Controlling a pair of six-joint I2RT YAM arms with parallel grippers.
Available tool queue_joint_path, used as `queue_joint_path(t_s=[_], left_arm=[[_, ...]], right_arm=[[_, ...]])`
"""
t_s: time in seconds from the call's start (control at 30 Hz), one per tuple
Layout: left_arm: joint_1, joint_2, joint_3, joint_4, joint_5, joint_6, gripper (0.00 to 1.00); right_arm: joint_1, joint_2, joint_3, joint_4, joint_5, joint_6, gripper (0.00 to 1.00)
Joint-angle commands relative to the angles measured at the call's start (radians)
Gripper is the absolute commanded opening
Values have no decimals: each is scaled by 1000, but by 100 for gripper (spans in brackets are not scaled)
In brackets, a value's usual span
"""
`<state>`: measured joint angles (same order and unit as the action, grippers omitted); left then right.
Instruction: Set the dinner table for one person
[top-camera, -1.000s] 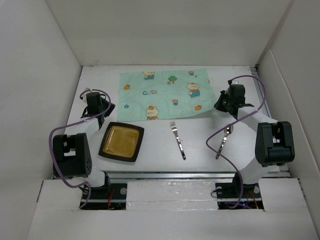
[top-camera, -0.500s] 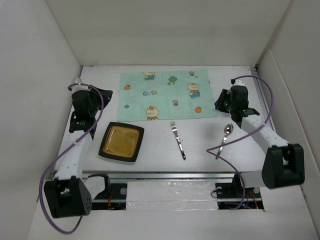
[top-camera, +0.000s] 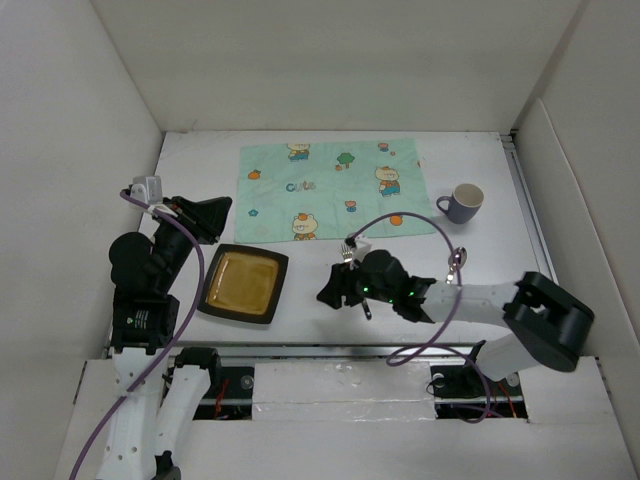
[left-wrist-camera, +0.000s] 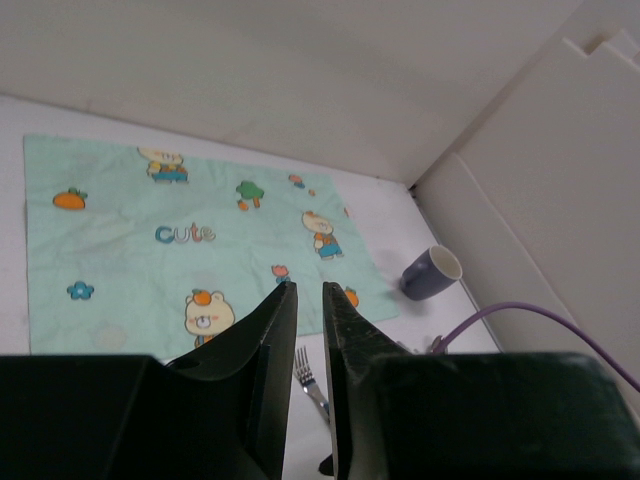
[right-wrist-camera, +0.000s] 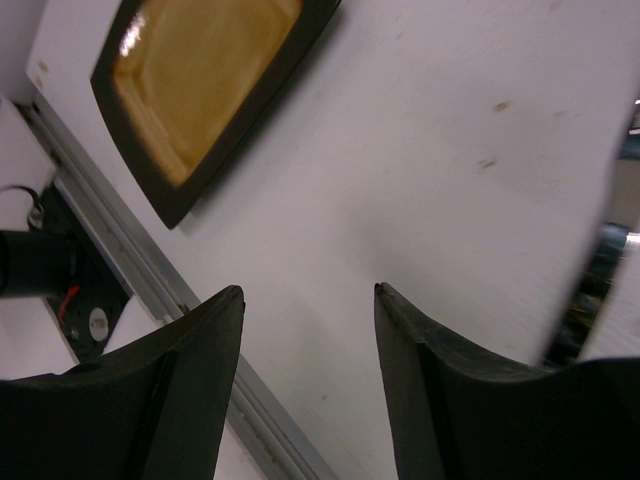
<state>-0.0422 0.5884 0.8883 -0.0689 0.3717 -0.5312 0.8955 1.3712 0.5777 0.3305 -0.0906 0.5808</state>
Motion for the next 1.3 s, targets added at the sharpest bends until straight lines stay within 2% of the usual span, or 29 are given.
queue_joint_path(t_s=[0.0,0.03,0.07,0.2,0.27,0.53,0.6,0.73,0.77,0.83,0.87,0.97,1.0,1.1,1.27], left_arm=[[-27,25,-48,-66,-45,76,15],[-41,24,-58,-63,-48,80,20],[-54,19,-74,-60,-50,85,22],[-96,17,-81,-71,-63,106,23],[-107,10,-91,-74,-77,119,24],[-140,-7,-68,-115,-157,134,23],[-140,1,-65,-120,-168,132,23],[-140,-4,-63,-120,-168,128,22],[-140,1,-61,-120,-171,129,22],[-140,1,-60,-121,-174,129,22],[-140,-7,-61,-124,-174,129,22],[-140,1,-58,-123,-183,126,22],[-140,1,-57,-124,-185,128,22],[-140,-7,-60,-124,-194,128,21],[-140,4,-38,-135,-263,122,21]], right_arm=[[78,170,60,258,14,164,66],[88,224,85,306,-4,181,67],[97,271,126,332,-42,198,68],[97,519,180,513,-63,327,70],[97,580,211,568,-72,355,69],[135,687,387,421,31,407,66],[135,709,387,441,49,460,60],[135,762,395,473,38,507,57],[135,784,396,476,46,516,55],[135,804,383,536,45,547,43],[135,815,369,559,48,560,33],[135,799,350,581,67,562,14],[135,774,334,593,71,544,2],[135,726,301,626,52,492,0],[91,472,251,613,-39,439,0]])
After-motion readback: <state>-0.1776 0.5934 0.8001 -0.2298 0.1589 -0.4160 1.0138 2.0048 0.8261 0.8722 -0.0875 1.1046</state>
